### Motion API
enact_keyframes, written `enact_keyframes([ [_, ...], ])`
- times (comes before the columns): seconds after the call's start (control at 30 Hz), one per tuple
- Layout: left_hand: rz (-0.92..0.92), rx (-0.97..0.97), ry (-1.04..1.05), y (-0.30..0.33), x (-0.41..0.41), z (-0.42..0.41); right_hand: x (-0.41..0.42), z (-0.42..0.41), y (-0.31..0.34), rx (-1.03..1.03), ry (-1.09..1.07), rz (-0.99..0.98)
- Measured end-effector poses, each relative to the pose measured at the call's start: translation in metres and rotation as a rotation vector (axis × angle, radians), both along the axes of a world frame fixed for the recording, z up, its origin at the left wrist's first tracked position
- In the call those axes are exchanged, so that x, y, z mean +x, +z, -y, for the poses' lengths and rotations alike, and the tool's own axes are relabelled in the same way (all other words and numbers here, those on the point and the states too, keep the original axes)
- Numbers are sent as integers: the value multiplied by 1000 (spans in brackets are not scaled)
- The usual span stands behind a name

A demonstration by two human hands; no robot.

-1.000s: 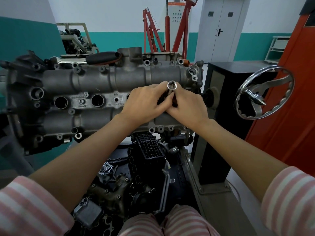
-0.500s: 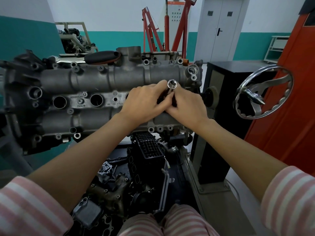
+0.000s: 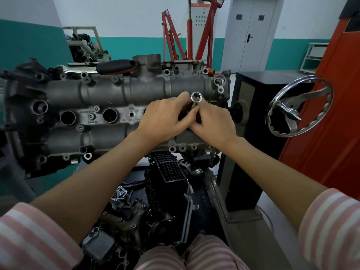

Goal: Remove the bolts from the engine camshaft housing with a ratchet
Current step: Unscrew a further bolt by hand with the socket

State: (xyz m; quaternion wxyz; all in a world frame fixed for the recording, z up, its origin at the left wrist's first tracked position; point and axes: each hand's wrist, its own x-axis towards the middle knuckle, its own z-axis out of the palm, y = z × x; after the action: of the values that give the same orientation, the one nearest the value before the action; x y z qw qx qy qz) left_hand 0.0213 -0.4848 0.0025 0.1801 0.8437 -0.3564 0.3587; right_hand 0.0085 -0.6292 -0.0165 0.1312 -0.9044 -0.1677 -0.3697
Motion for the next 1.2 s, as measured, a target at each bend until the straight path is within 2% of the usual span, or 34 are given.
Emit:
enact_keyframes([
  [0.2,16,-5,12,-1,3,-1,3,1,0,-12,-41,7],
  [0.37,14,8,2,0,2,-1,0,2,-1,-1,8,62],
  [0.5,-2,-8,2,0,0,0,-1,0,0,6,2,-3],
  [0.83,-23,-14,12,-2,3,0,0,0,1,3,-1,-4],
  [1.0,-15,18,18,-1,1,-1,-2,0,-1,52,56,110],
  [1.2,-7,-6,-2,0,-1,0,1,1,0,14,5,-14],
])
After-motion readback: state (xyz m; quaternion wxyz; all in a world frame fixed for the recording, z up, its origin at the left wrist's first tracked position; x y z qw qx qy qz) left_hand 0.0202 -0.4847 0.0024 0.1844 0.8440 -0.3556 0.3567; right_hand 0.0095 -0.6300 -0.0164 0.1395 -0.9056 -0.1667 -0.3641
